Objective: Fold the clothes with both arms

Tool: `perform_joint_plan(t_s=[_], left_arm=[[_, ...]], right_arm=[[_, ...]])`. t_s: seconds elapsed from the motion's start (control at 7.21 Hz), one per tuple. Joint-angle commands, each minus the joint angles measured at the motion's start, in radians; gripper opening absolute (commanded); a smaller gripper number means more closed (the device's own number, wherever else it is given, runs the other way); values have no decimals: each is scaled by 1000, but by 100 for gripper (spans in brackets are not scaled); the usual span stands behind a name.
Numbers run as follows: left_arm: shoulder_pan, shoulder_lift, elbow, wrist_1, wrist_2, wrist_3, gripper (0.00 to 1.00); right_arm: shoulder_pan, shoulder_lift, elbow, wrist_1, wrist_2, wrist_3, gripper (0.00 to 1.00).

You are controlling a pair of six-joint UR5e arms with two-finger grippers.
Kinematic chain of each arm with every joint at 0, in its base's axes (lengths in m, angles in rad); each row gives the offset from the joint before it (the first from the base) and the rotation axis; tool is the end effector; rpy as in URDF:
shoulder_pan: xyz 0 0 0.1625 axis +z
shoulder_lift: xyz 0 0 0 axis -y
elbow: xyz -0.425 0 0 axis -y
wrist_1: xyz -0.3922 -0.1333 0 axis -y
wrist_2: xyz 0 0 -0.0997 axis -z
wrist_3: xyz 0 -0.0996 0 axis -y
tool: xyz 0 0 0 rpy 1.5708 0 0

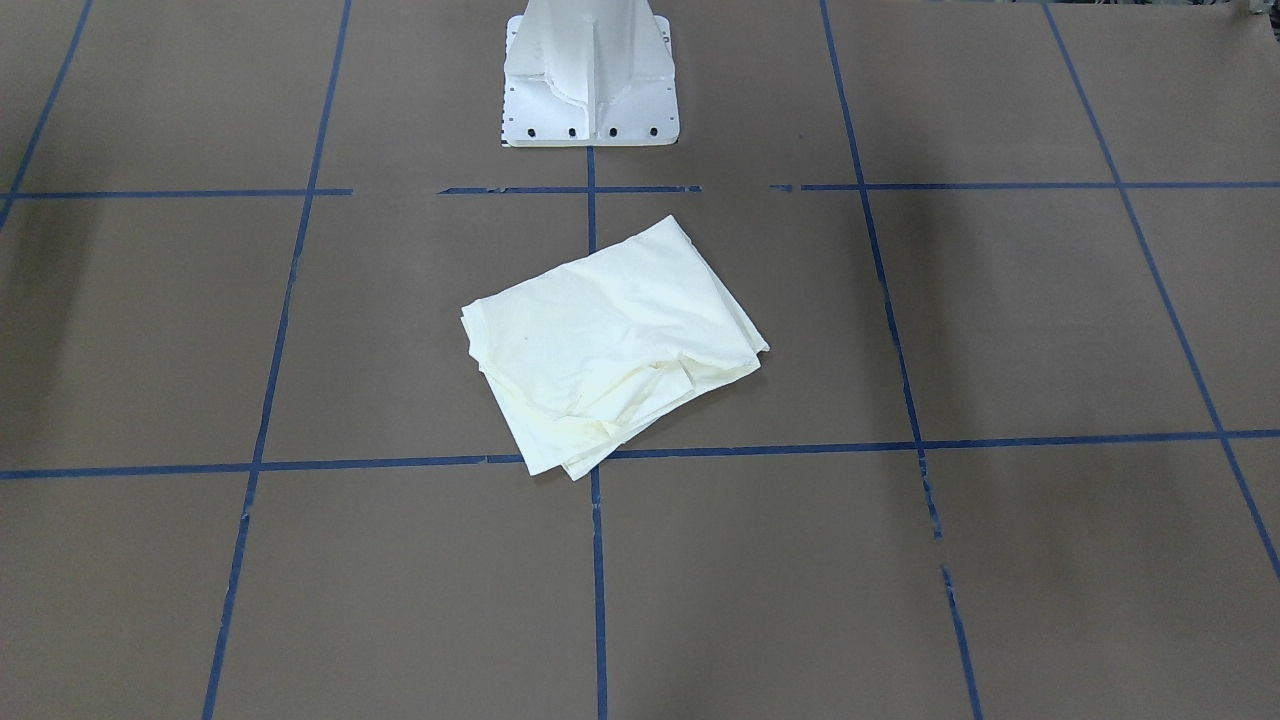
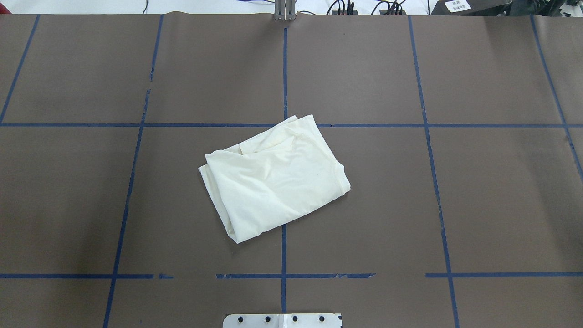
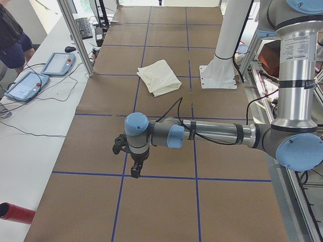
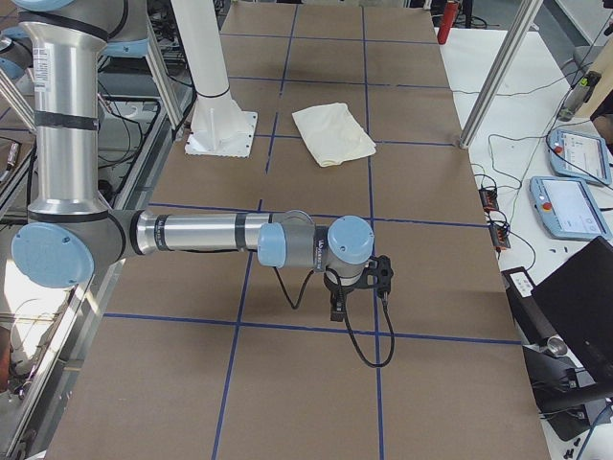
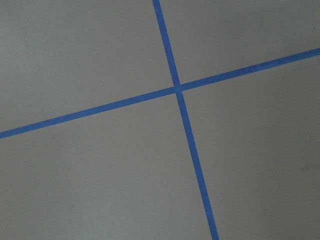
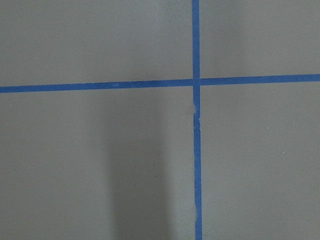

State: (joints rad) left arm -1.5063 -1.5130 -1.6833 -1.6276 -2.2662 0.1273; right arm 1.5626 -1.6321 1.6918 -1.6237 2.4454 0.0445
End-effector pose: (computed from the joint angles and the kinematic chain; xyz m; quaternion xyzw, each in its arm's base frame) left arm -0.0388 -0.4781 0.6302 0.0630 0.3384 0.1088 0.9326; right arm 0.0531 -0.4660 0.6265 -0.0081 -0.4234 0.0150 0.9058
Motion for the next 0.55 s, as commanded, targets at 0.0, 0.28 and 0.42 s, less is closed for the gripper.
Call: perform_joint_plan(t_s=[0.0, 0.28, 0.42], left_arm=[[0, -1, 3, 0, 0, -8, 100], [0, -4, 1, 0, -10, -155, 100], [0, -4, -3, -5, -51, -245, 100]], right_arm=[[2, 0, -1, 1, -3, 3, 100], [2, 1, 3, 2, -3, 9, 100], [2, 2, 3, 2, -3, 9, 100]])
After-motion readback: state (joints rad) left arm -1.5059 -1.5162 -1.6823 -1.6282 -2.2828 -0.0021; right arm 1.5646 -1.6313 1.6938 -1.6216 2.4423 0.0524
